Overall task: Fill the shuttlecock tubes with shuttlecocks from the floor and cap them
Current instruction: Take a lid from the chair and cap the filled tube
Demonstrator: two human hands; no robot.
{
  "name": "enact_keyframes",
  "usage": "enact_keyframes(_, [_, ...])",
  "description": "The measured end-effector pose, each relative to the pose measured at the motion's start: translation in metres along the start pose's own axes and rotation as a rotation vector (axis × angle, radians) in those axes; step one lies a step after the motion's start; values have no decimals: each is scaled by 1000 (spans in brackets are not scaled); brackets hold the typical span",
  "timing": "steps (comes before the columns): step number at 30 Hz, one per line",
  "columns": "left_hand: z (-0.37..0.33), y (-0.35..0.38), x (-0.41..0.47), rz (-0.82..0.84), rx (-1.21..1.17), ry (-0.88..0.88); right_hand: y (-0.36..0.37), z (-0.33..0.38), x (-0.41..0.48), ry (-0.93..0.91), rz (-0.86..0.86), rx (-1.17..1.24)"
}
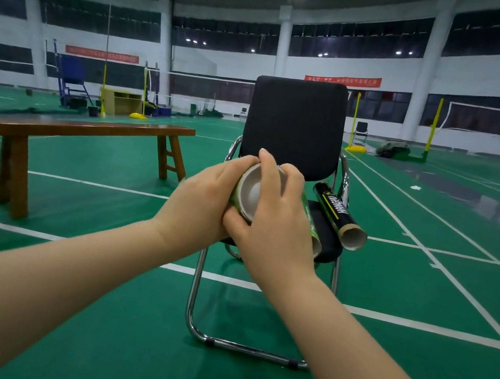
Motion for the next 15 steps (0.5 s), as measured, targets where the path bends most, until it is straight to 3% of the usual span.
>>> enact_keyframes(6, [-15, 22, 36, -53, 44, 168, -22, -28, 12, 22, -258, 39])
enact_keyframes(15, [-18, 123, 63, 23, 1, 255, -15, -126, 0, 144, -396, 65])
Point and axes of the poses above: each hand's wrist, its own x-axis towards the middle knuckle, its own y-axis out of the palm, z = x × y, the point moved 8 cm from there along x, towards the middle knuckle, and after that the axes turned 7 degrees about -y, right-handed, at the moved point
